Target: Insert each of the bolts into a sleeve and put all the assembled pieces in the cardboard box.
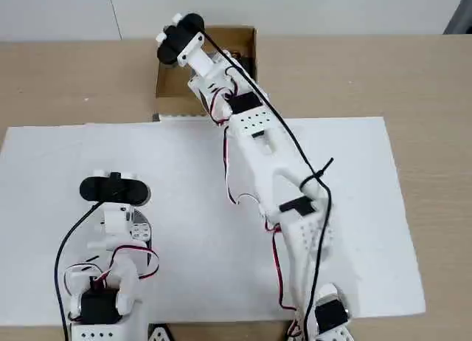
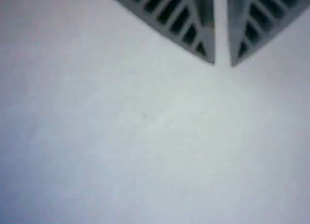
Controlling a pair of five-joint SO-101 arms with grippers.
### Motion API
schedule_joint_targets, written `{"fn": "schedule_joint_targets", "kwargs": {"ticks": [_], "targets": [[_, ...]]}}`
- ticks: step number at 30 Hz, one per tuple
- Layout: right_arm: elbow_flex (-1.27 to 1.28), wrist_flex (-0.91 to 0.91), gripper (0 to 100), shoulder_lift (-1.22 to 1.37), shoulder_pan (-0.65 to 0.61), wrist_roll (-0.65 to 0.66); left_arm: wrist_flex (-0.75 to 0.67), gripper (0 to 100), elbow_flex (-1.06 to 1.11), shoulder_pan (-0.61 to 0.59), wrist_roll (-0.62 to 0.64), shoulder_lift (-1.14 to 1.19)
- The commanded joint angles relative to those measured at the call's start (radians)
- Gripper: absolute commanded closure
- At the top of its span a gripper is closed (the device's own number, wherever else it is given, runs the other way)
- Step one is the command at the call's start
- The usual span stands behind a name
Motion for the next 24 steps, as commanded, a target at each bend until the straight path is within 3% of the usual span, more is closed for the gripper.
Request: {"fn": "schedule_joint_targets", "kwargs": {"ticks": [1, 5, 24], "targets": [[-0.175, 0.056, 93.8, 0.028, -0.001, 0.029, -0.003, 99, -0.002, -0.005, -0.002, -0.008], [-0.244, 0.105, 83.9, 0.074, -0.001, 0.035, -0.003, 99, -0.002, -0.005, -0.002, -0.008], [-0.258, 0.110, 88.0, 0.079, 0.002, 0.037, -0.006, 99, -0.002, -0.005, -0.002, -0.008]]}}
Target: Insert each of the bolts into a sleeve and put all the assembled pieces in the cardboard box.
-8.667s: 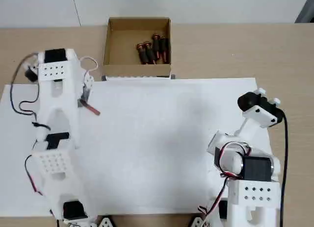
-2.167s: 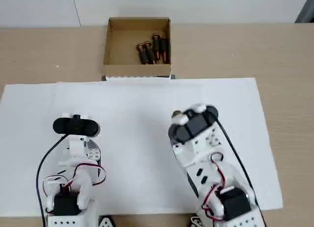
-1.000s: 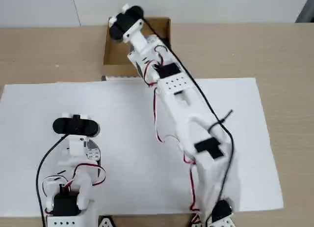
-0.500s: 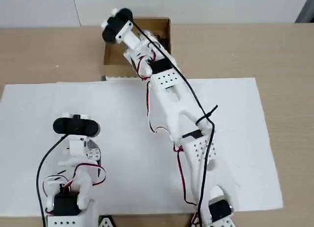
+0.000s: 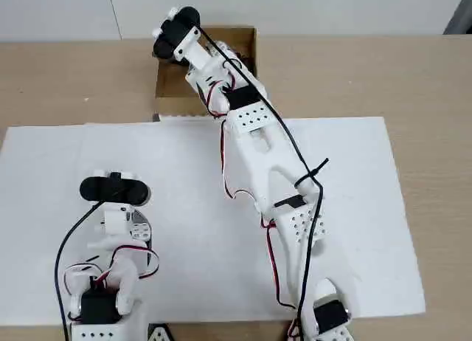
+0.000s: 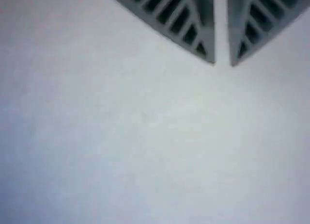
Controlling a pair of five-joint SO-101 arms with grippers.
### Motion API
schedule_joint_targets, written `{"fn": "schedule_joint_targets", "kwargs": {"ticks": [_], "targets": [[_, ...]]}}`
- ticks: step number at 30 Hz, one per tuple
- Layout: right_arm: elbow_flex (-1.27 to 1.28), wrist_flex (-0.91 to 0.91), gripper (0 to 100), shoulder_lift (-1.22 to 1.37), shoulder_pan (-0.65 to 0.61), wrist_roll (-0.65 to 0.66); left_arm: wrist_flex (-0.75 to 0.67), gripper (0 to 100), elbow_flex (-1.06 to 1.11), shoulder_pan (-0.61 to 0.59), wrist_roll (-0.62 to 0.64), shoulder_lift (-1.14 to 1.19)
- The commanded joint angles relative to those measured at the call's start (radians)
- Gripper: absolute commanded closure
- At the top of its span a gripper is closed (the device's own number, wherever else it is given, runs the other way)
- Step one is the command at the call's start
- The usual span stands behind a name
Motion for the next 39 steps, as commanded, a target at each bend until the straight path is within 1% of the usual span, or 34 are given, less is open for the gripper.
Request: {"fn": "schedule_joint_targets", "kwargs": {"ticks": [1, 5, 7, 9, 11, 14, 23, 27, 34, 39], "targets": [[-0.055, 0.004, 88.0, -0.021, 0.004, 0.009, -0.009, 99, -0.001, -0.005, 0.000, -0.008], [-0.055, 0.005, 88.6, -0.045, 0.005, 0.009, -0.011, 99, 0.004, -0.005, 0.000, -0.009], [-0.055, 0.005, 93.0, -0.074, 0.007, 0.009, -0.011, 99, 0.004, -0.005, -0.002, -0.009], [-0.055, 0.019, 99.7, -0.102, 0.008, 0.009, -0.011, 99, 0.004, -0.005, -0.003, -0.009], [-0.055, 0.058, 98.5, -0.127, 0.015, 0.006, -0.011, 99, 0.004, -0.002, -0.005, -0.009], [-0.055, 0.087, 99.7, -0.168, 0.028, 0.005, -0.011, 99, 0.004, -0.003, -0.005, -0.009], [-0.055, 0.105, 99.6, -0.269, 0.073, 0.002, -0.011, 99, 0.004, -0.003, -0.005, -0.009], [-0.055, 0.191, 99.6, -0.341, 0.099, -0.072, -0.011, 99, 0.004, -0.003, -0.005, -0.009], [-0.055, 0.401, 99.6, -0.504, 0.174, -0.229, -0.011, 99, 0.004, -0.003, -0.005, -0.009], [-0.055, 0.662, 99.6, -0.650, 0.209, -0.336, -0.011, 99, 0.004, -0.003, -0.005, -0.009]]}}
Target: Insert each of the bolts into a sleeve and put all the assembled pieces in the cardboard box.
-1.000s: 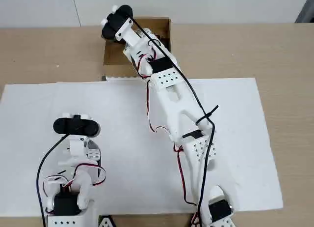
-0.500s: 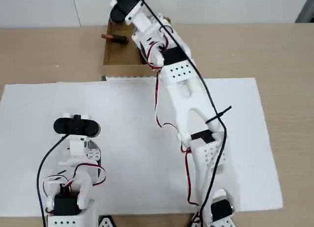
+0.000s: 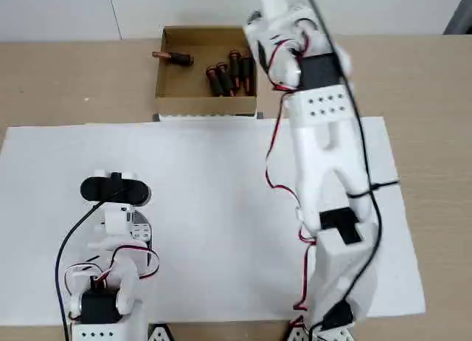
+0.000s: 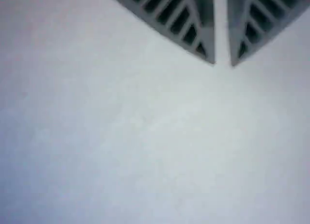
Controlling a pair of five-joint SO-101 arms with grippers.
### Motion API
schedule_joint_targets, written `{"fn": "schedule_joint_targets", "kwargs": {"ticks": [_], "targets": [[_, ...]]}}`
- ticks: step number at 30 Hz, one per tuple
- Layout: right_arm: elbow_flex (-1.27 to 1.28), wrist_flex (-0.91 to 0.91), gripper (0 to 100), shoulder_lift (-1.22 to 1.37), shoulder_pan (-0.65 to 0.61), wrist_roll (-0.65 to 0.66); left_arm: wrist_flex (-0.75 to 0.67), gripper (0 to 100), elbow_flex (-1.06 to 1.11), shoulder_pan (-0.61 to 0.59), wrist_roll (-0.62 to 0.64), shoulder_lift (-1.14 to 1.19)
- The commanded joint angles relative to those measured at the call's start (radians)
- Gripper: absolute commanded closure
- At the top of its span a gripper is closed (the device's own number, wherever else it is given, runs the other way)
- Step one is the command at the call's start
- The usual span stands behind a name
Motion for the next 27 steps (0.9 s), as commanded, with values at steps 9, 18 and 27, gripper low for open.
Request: {"fn": "schedule_joint_targets", "kwargs": {"ticks": [9, 18, 27], "targets": [[-0.052, 0.479, 99.6, -0.348, 0.091, -0.238, -0.011, 99, -0.002, -0.003, -0.003, -0.009], [0.084, 0.588, 99.6, -0.573, 0.174, -0.292, -0.011, 99, -0.002, -0.003, -0.003, -0.009], [0.634, 0.421, 99.6, -0.877, 0.251, -0.302, -0.011, 99, -0.002, -0.003, -0.003, -0.009]]}}
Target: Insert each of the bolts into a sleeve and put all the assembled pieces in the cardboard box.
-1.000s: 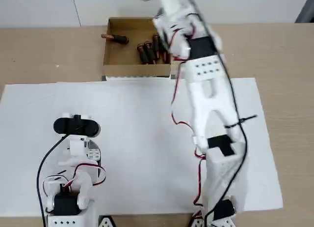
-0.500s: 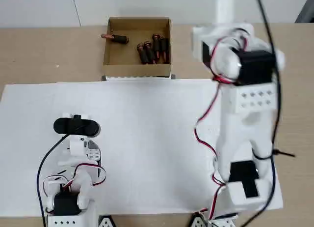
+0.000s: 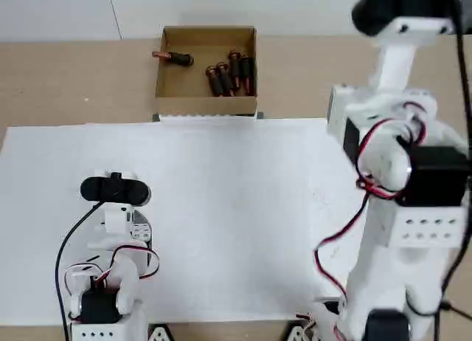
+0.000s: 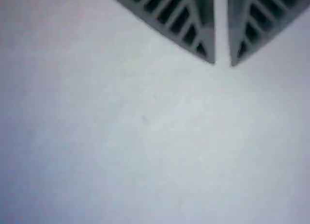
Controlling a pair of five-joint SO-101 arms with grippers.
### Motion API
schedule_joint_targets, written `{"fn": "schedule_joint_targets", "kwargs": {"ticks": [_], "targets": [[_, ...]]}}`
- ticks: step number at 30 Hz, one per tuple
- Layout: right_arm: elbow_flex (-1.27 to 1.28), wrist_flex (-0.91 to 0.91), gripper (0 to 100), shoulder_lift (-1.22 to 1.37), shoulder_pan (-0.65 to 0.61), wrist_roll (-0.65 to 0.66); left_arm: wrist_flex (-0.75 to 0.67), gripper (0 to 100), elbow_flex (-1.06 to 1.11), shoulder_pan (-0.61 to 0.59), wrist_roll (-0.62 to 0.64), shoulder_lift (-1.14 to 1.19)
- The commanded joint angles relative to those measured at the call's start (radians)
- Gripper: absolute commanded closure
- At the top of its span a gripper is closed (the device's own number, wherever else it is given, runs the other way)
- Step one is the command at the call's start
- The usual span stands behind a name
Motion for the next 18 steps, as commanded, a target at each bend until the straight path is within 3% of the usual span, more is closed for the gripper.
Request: {"fn": "schedule_joint_targets", "kwargs": {"ticks": [1, 10, 18], "targets": [[0.239, -0.128, 99.6, -0.136, 0.038, -0.008, -0.011, 99, -0.002, -0.003, -0.003, -0.009], [0.977, -0.504, 99.6, -0.513, 0.045, 0.002, -0.011, 99, -0.002, -0.003, -0.003, -0.009], [1.419, -0.702, 99.6, -0.728, 0.048, 0.002, -0.011, 99, -0.002, -0.003, -0.003, -0.009]]}}
